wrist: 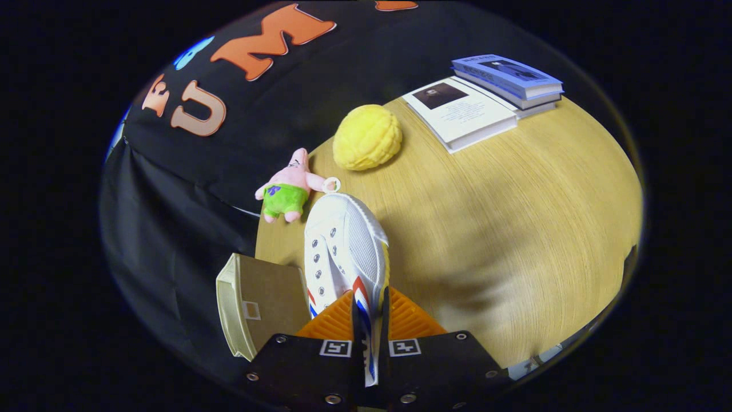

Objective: Open the storage box then place both shoes into the box .Put the left shoe in first, then the right shoe, with the right side of both shoes facing outward in a uniform manner.

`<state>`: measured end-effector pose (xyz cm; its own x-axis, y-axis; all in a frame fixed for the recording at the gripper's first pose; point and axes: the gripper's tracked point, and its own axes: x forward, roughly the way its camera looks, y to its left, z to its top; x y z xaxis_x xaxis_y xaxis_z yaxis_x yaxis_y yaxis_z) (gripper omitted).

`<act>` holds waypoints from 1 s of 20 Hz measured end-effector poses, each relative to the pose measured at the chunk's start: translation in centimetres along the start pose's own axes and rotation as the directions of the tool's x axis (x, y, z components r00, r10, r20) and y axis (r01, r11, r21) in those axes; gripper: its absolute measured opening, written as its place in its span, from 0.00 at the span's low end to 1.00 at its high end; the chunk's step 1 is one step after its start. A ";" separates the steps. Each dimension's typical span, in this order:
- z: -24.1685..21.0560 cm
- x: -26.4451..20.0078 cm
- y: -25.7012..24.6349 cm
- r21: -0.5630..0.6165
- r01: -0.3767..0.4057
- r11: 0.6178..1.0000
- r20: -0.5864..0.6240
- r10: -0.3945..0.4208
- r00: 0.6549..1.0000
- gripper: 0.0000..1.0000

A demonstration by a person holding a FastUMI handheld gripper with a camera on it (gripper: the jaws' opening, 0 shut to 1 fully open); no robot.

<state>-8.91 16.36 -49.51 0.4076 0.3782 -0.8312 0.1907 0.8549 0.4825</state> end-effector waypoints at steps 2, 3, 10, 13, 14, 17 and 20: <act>-0.1 -0.2 3.3 -0.023 -0.033 0.999 -0.011 0.033 0.999 0.09; -0.1 -0.2 5.2 -0.041 -0.059 0.997 -0.014 0.058 0.998 0.09; -2.2 0.7 16.9 -0.193 -0.201 0.960 -0.087 0.187 0.978 0.09; -4.4 2.3 20.7 -0.240 -0.247 0.939 -0.138 0.219 0.966 0.09; -5.4 3.0 21.5 -0.250 -0.252 0.935 -0.157 0.217 0.963 0.09; -7.5 4.8 23.3 -0.282 -0.232 0.931 -0.188 0.183 0.965 0.09; -9.8 5.6 24.1 -0.316 -0.214 0.925 -0.235 0.142 0.962 0.16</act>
<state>-10.78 42.53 -45.22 0.2095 0.5685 -0.7956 -0.1926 0.8217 0.5364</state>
